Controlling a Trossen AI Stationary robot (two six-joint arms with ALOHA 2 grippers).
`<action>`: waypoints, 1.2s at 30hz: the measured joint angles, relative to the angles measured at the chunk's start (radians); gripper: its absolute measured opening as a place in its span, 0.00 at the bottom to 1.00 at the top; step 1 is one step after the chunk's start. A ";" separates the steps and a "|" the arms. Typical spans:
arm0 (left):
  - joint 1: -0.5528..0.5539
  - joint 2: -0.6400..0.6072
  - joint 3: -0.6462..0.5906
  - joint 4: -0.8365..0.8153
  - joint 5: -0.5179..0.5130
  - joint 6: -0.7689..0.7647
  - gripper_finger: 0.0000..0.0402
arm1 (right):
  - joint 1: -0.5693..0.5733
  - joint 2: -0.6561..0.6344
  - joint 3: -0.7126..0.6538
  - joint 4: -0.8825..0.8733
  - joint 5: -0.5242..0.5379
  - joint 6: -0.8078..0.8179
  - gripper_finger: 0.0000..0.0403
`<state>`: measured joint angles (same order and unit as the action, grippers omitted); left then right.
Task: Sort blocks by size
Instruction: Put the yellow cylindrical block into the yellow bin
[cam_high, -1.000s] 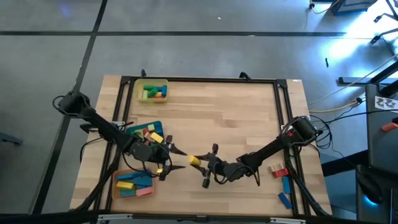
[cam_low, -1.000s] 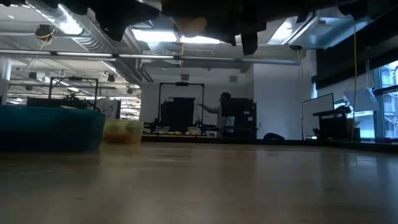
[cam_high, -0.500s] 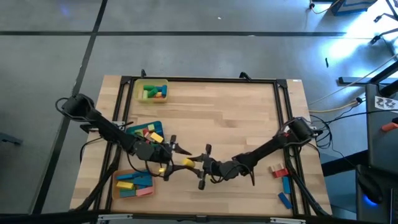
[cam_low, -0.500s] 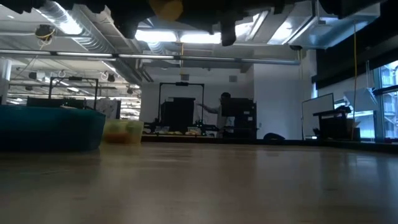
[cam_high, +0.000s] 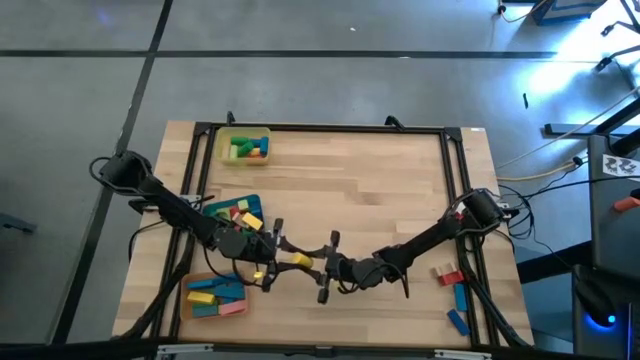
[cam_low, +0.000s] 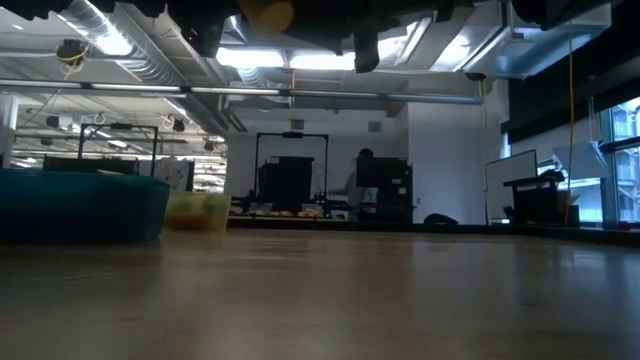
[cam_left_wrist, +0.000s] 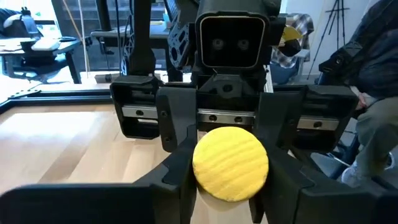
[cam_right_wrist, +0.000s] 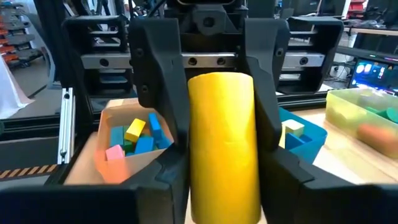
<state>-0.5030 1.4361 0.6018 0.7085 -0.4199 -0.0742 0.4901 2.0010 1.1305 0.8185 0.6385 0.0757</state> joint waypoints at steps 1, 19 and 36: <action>0.000 0.000 0.000 0.000 0.000 0.004 0.29 | 0.000 0.000 0.000 0.000 0.000 0.004 0.39; 0.187 -0.434 0.134 -1.007 -0.243 -0.027 0.29 | 0.019 -0.029 0.002 -0.132 0.124 0.033 0.90; 1.039 -0.345 0.205 -1.292 -0.104 0.193 0.29 | -0.006 -0.028 0.001 -0.223 0.102 0.122 0.89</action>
<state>0.5360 1.0910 0.8070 -0.5840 -0.5242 0.1190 0.4839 1.9728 1.1316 0.5959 0.7403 0.1977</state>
